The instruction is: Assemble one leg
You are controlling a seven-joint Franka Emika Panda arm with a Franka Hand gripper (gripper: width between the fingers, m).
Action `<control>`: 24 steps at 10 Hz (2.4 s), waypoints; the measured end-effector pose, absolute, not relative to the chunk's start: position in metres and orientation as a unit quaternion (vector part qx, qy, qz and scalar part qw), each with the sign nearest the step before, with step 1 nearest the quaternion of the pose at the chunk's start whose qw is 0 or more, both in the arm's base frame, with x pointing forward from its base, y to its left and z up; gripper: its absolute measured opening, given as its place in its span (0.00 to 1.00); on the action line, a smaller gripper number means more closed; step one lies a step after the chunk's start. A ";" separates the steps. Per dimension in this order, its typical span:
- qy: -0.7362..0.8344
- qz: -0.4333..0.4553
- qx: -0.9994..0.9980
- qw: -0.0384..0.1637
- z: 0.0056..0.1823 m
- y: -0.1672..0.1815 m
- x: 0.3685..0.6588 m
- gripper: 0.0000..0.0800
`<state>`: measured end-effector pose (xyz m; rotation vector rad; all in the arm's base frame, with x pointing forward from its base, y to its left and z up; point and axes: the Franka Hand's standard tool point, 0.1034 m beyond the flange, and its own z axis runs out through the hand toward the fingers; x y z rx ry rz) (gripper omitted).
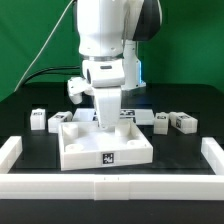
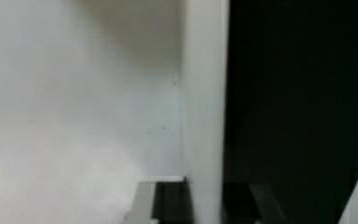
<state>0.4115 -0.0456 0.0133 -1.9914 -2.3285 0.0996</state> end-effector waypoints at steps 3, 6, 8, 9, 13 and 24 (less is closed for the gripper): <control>-0.731 0.020 -0.681 0.028 0.012 -0.018 0.432 0.08; -0.704 0.008 -0.710 0.019 0.013 0.015 0.459 0.08; -0.687 0.003 -0.727 0.015 0.014 0.037 0.471 0.08; -0.688 -0.001 -0.725 0.013 0.013 0.047 0.479 0.08; -0.703 -0.012 -0.711 0.008 0.013 0.074 0.491 0.08; -0.711 -0.009 -0.703 0.011 0.013 0.078 0.493 0.79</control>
Offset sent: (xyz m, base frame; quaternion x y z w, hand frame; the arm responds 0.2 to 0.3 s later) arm 0.0376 0.0365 -0.0140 -0.0149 -0.0072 0.0488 0.9987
